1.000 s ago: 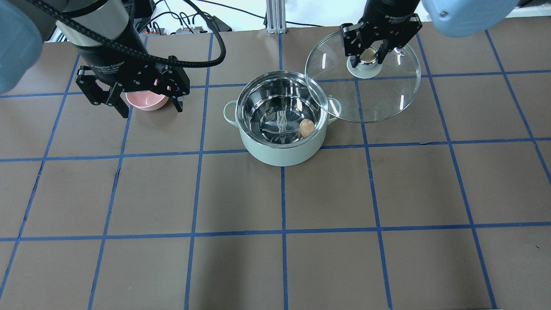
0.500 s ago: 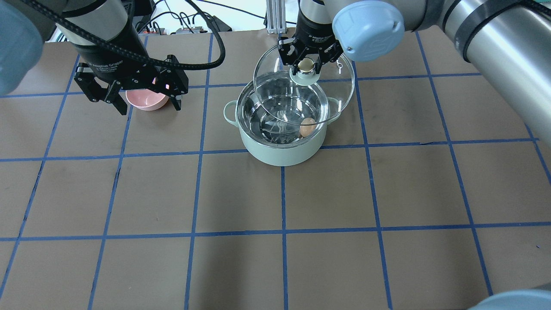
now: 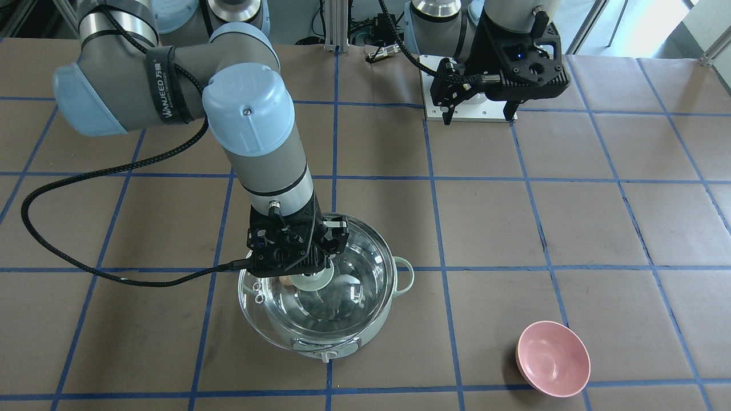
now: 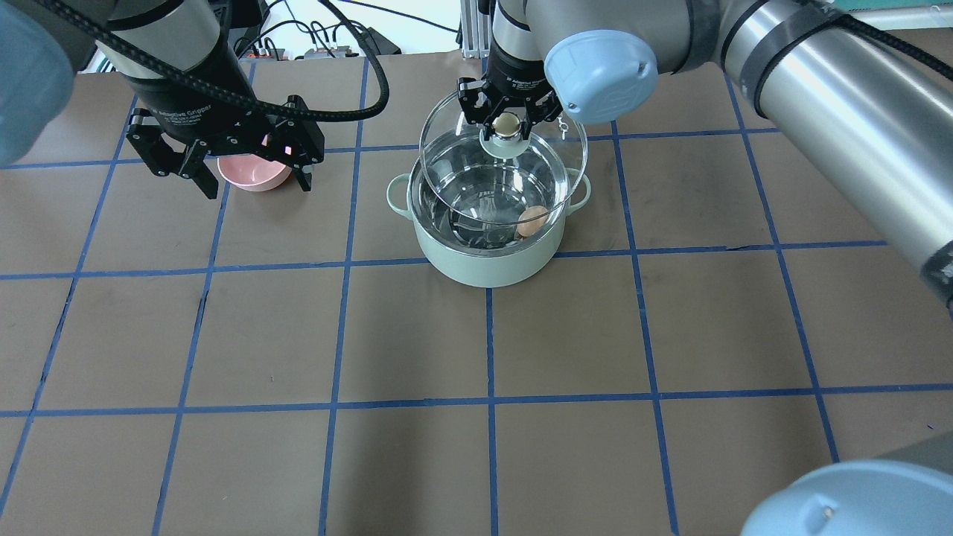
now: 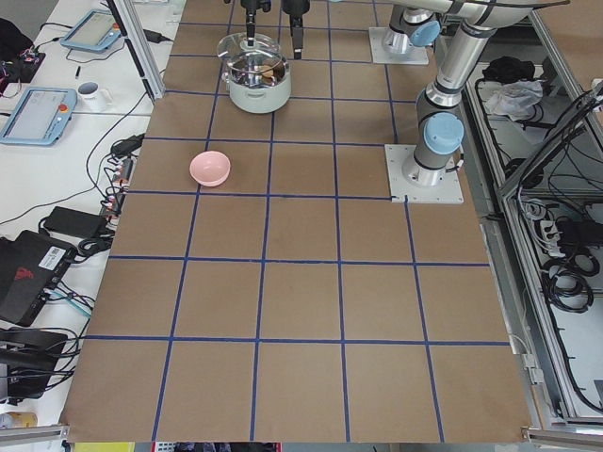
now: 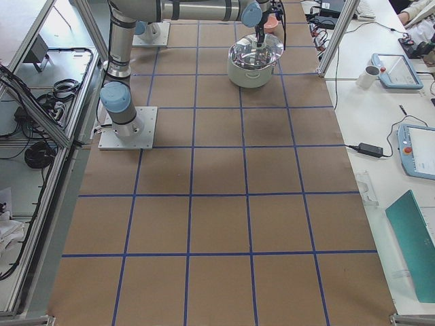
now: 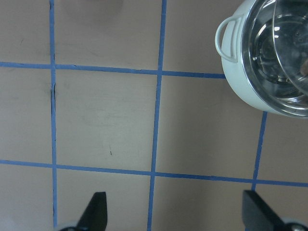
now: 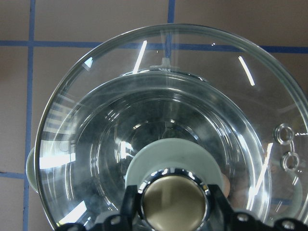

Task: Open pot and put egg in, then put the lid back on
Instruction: 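Carry the glass lid back over the pot and lower it on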

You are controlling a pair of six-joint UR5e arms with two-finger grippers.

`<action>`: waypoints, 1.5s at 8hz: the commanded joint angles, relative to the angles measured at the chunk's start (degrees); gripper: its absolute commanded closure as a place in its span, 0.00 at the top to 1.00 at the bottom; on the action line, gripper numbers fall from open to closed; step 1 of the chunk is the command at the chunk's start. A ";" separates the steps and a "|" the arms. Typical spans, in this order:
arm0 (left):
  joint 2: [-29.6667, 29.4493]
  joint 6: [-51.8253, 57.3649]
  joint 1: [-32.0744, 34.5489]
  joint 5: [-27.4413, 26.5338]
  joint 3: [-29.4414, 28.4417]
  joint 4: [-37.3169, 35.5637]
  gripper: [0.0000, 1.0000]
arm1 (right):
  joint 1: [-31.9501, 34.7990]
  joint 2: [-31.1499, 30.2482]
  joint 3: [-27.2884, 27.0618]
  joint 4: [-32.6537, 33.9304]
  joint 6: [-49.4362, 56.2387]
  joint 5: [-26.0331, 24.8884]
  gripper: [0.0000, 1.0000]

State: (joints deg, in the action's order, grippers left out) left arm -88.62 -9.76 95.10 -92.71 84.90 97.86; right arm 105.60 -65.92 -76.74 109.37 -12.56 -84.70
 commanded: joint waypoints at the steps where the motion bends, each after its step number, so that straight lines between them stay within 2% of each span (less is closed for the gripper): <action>1: 0.38 0.00 0.00 -0.01 -0.09 -0.04 1.00 | 0.22 1.15 0.01 0.67 -0.10 0.50 0.07; 7: 0.38 -0.26 0.09 0.16 -0.26 -0.39 1.00 | 1.62 2.73 -0.52 -0.12 -2.03 1.38 0.07; 12: 0.38 -0.09 0.09 0.16 -0.26 -0.39 1.00 | 1.54 2.29 0.01 -4.77 -1.94 0.68 0.08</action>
State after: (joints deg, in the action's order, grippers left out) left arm -88.26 -9.85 95.13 -92.55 84.60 97.47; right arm 107.20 -63.50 -77.00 106.28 -14.35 -83.75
